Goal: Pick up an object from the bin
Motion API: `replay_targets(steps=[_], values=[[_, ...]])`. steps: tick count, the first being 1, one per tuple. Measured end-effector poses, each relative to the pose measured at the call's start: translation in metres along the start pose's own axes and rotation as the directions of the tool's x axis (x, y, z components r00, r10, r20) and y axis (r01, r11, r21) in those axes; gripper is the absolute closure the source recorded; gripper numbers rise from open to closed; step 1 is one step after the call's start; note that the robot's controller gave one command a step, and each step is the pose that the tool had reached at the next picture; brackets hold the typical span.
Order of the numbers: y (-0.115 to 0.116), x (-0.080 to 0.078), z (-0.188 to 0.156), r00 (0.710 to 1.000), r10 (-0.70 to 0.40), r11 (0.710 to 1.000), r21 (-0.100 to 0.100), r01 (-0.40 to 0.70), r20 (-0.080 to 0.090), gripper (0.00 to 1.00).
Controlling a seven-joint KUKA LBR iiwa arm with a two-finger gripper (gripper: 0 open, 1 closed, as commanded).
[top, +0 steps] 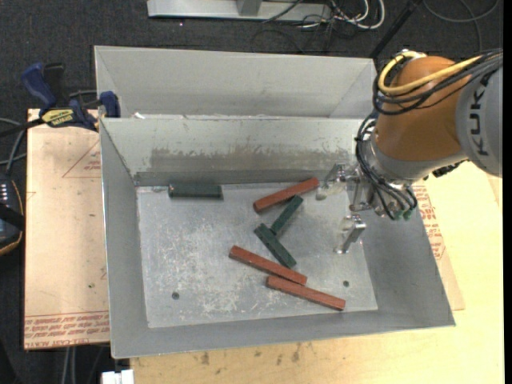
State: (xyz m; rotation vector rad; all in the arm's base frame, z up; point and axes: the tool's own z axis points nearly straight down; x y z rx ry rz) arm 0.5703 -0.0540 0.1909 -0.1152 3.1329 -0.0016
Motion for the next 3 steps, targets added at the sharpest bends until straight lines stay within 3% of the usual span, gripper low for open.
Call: replay_targets(steps=[1, 2, 3], values=[[0.028, -0.009, 0.059, 1.000, -0.011, 1.000, -0.002, 0.011, 0.000, 0.00], [0.048, 0.020, 0.101, 0.998, 0.057, 0.998, -0.001, -0.057, 0.011, 0.00], [0.054, 0.026, 0.108, 0.997, 0.073, 0.997, -0.002, -0.073, 0.009, 1.00]])
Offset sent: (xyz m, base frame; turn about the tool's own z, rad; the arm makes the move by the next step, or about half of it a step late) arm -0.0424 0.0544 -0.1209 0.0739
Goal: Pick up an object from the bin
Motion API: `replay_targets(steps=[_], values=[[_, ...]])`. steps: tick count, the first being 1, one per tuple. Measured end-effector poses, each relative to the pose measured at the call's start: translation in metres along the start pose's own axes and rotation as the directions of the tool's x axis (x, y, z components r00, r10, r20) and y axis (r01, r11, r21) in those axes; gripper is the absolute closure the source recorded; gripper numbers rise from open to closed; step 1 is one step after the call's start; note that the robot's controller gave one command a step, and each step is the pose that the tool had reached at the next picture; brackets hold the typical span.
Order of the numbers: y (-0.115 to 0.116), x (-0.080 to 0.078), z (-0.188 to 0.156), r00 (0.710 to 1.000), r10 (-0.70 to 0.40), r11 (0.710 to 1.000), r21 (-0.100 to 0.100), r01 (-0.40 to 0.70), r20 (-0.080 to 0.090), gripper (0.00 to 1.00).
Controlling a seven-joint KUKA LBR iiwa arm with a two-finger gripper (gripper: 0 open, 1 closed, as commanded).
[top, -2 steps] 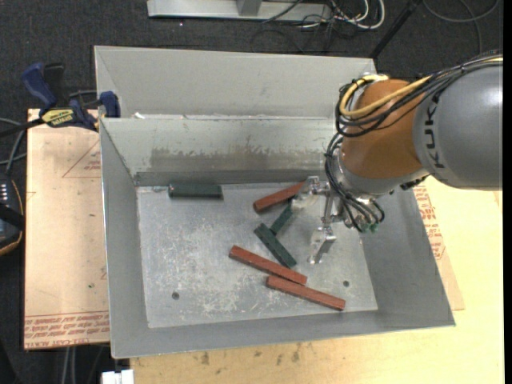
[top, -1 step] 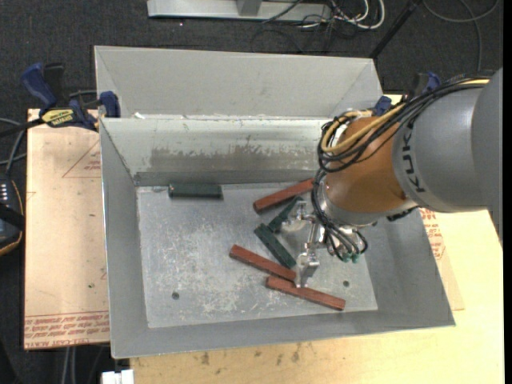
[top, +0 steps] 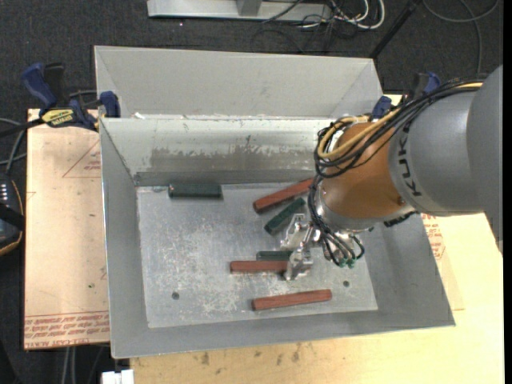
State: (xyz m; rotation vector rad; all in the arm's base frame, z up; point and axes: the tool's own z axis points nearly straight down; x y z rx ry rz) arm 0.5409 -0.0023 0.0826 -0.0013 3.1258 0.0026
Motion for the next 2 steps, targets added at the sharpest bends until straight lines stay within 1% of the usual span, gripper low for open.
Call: replay_targets(steps=[1, 2], values=[[0.000, 0.000, 0.000, 1.000, 0.000, 1.000, 0.000, 0.000, 0.000, 1.00], [-0.026, 0.003, -0.137, 0.993, -0.114, 0.994, 0.000, 0.114, -0.013, 1.00]])
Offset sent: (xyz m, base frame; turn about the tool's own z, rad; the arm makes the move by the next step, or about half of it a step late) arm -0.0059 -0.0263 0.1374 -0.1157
